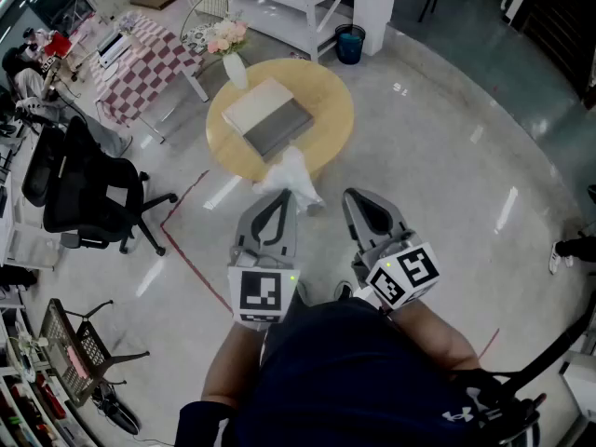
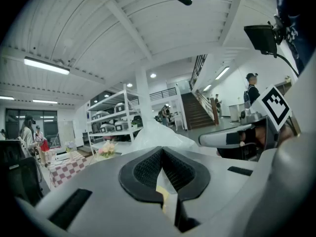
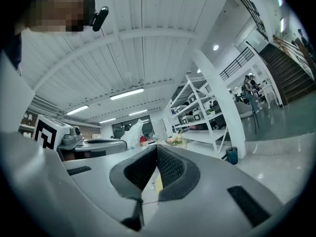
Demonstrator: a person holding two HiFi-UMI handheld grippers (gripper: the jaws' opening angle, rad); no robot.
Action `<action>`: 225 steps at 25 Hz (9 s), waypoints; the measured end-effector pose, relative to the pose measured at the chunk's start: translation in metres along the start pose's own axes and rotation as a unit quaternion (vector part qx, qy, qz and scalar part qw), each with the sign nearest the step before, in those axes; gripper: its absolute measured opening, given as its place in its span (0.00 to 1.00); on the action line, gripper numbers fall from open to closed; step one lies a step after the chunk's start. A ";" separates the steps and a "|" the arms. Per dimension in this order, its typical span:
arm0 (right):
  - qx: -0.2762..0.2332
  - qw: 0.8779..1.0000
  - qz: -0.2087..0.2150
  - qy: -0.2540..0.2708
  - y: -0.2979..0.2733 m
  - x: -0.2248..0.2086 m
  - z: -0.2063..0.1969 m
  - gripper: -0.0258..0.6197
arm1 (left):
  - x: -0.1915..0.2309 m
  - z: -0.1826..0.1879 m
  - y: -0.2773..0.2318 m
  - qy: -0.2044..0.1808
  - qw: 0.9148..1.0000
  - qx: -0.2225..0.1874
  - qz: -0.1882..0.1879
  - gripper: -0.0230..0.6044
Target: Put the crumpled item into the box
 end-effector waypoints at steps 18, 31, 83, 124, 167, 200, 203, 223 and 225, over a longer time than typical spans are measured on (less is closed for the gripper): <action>-0.026 0.999 -0.002 0.035 -0.030 0.068 -0.017 0.05 | 0.045 -0.039 0.044 0.003 1.000 0.008 -0.011 0.06; -0.017 1.000 0.005 0.025 0.018 0.028 -0.009 0.05 | 0.008 -0.015 0.025 -0.003 1.000 0.011 0.012 0.06; 0.072 0.992 -0.098 -0.029 -0.298 -0.063 -0.024 0.05 | 0.218 -0.165 -0.209 0.065 0.993 0.033 -0.097 0.06; 0.113 0.984 -0.074 -0.118 -0.382 -0.215 0.000 0.05 | 0.146 -0.259 -0.358 0.133 0.943 0.252 -0.170 0.06; 0.112 0.967 -0.157 -0.168 -0.373 -0.264 -0.012 0.05 | 0.108 -0.343 -0.429 0.274 0.869 0.345 -0.226 0.06; 0.124 0.957 -0.180 -0.192 -0.381 -0.292 -0.011 0.05 | 0.085 -0.380 -0.460 0.304 0.833 0.410 -0.215 0.07; 0.126 0.958 -0.176 -0.190 -0.382 -0.292 -0.012 0.05 | 0.085 -0.380 -0.460 0.296 0.832 0.412 -0.224 0.07; 0.118 0.960 -0.168 -0.190 -0.379 -0.281 -0.010 0.05 | 0.098 -0.344 -0.446 0.269 0.860 0.369 -0.227 0.17; 0.118 0.961 -0.163 -0.188 -0.378 -0.278 -0.009 0.05 | 0.104 -0.335 -0.443 0.274 0.866 0.354 -0.222 0.17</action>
Point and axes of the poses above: the fingertips, and each gripper's own axes: y backward along the fingers, x to its left, z out of its top, the point moved 9 cm from there along y, backward along the fingers, and after that the axes turned 15 degrees about -y, right-handed, at the moved point
